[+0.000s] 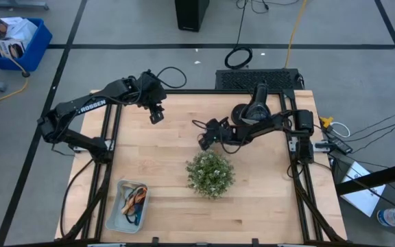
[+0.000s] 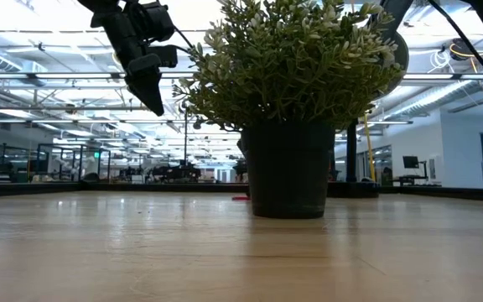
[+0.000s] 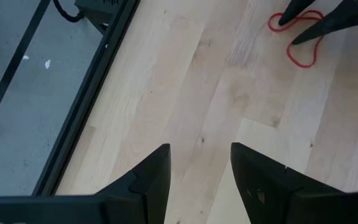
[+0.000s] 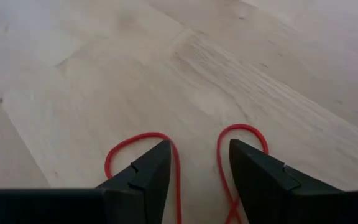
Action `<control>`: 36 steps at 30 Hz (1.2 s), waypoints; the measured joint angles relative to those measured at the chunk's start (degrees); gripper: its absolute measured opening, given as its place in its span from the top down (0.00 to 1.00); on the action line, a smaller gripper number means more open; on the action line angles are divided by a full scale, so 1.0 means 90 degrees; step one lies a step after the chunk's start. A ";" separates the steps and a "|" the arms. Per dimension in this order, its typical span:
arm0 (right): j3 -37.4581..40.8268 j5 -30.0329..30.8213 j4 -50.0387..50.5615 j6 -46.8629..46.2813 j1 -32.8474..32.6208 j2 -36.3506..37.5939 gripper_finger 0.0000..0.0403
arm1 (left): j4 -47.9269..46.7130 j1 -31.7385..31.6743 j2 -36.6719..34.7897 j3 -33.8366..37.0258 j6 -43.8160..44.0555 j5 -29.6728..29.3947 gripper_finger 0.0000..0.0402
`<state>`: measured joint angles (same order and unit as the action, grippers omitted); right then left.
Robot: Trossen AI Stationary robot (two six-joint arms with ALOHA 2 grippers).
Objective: Pick and place rubber bands into bin
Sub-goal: Put the red rubber band into the blue bin
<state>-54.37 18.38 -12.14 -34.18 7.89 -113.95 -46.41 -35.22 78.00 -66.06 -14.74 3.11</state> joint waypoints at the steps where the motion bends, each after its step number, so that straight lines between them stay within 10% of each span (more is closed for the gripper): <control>1: 0.0000 -0.0001 0.0005 0.0102 0.0016 -0.0005 0.61 | 0.0000 0.0000 0.0000 0.0000 0.0002 0.0000 0.56; 17: 0.0017 -0.0085 0.0391 0.0845 0.0078 -0.0037 0.64 | -0.0002 0.0001 0.0002 -0.0002 0.0005 0.0000 0.56; 36: 0.0021 -0.0250 0.0724 0.1039 0.0032 -0.0041 0.96 | 0.0000 0.0000 0.0002 -0.0002 0.0003 -0.0002 0.56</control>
<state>-54.18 16.13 -5.63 -24.83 8.19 -114.32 -46.41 -35.22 78.02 -66.08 -14.71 3.09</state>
